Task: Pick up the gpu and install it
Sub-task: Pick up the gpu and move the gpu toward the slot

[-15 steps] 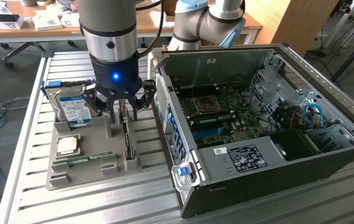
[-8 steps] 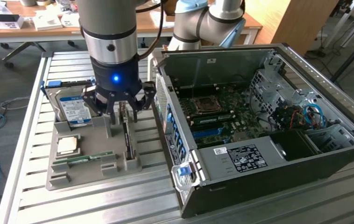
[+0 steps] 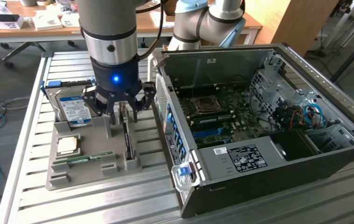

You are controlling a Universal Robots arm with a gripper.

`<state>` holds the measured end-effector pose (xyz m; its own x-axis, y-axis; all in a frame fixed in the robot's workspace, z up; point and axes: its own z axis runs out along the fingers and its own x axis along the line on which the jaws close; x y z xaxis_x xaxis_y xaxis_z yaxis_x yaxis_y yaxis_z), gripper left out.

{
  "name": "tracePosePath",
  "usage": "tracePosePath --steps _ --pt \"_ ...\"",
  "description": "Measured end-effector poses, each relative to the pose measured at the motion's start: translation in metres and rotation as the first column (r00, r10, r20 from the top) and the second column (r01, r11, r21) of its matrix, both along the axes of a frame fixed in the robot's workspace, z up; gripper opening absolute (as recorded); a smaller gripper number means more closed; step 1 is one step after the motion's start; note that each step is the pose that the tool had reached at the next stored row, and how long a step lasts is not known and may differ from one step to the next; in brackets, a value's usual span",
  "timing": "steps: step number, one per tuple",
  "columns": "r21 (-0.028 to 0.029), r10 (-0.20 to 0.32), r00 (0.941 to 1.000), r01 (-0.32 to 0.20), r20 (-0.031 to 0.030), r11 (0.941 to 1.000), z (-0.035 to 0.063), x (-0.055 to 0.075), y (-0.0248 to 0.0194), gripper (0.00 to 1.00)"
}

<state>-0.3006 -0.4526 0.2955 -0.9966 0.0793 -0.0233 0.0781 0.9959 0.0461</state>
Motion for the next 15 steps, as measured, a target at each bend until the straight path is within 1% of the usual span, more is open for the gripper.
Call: tracePosePath --steps 5,15 --pt "0.0000 0.000 1.0000 0.000 0.0001 1.0000 -0.0028 0.000 0.0000 0.53" --pt "0.0002 0.000 1.0000 0.000 0.0001 1.0000 -0.0140 0.000 0.0000 0.53"
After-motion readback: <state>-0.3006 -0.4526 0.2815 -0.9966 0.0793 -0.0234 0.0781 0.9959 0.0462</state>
